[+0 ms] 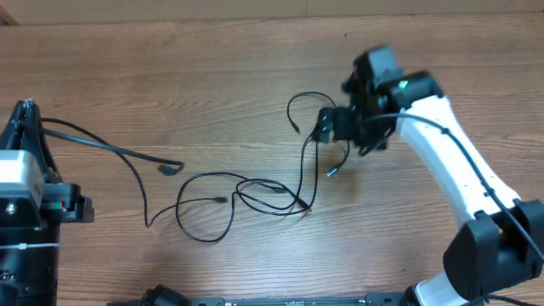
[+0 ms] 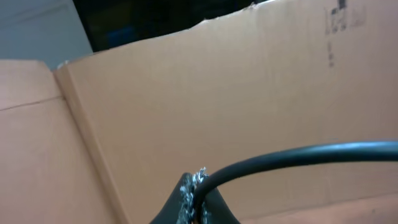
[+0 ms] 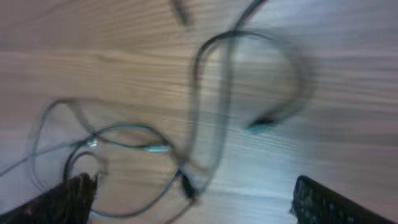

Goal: Untangle cables

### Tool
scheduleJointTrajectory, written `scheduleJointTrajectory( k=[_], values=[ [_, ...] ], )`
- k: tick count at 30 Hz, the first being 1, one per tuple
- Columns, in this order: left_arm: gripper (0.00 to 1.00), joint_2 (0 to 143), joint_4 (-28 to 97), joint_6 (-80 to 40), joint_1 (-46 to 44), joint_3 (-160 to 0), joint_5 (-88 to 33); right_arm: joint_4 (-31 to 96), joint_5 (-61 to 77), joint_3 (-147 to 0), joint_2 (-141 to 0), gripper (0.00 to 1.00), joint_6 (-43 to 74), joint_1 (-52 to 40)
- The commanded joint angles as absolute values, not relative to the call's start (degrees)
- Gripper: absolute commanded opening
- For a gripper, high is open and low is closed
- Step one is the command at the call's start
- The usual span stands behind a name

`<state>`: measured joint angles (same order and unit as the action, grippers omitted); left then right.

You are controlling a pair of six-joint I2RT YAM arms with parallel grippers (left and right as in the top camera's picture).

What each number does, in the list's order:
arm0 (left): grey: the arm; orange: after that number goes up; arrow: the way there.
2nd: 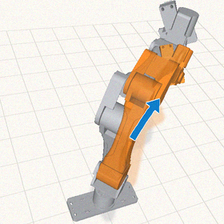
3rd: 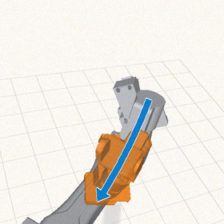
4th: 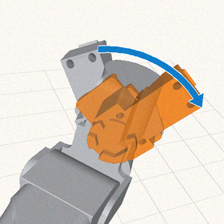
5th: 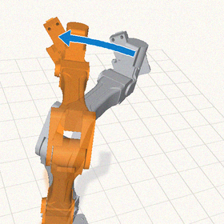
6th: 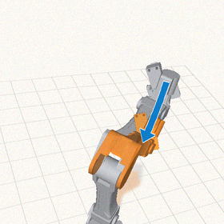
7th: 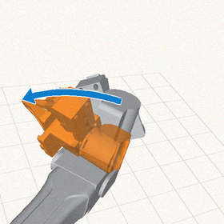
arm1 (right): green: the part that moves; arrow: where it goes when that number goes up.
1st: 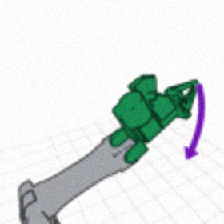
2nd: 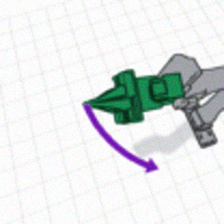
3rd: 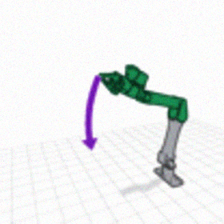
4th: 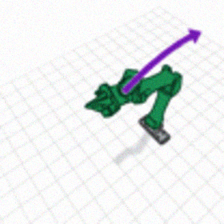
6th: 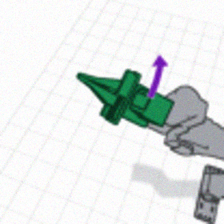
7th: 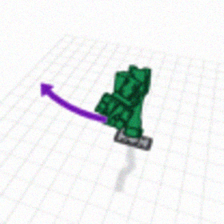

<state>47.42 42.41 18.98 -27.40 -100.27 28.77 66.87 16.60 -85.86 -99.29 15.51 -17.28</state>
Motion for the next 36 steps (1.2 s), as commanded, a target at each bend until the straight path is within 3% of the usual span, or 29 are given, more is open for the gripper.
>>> scheduleJointTrajectory(
  k=[1,14,22,27,31,36],
  values=[
    [0.04,47.4,43.9,18.2,-27.4,-100.7,32.4,59.7,33.3,-74.2,-98.5,1.00,25.2,-18.1],
    [0.04,47.4,48.4,17.8,-27.4,-100.6,32.4,37.7,36.6,-64.7,-98.5,0.99,62.4,-32.6],
    [0.04,47.4,50.4,17.8,-27.4,-100.6,32.4,41.5,32.8,-64.7,-98.5,0.98,63.2,-34.7],
    [0.04,47.4,50.7,17.8,-27.4,-100.6,32.4,43.3,31.9,-65.7,-98.0,1.00,56.1,-31.0],
    [0.04,47.4,50.8,17.8,-27.4,-100.6,32.4,53.7,19.9,-69.3,-94.0,1.00,54.8,-28.7],
    [0.04,47.4,51.0,17.7,-27.4,-100.6,32.4,64.8,17.0,-69.6,-86.1,1.00,53.7,-26.5]
  ],
)
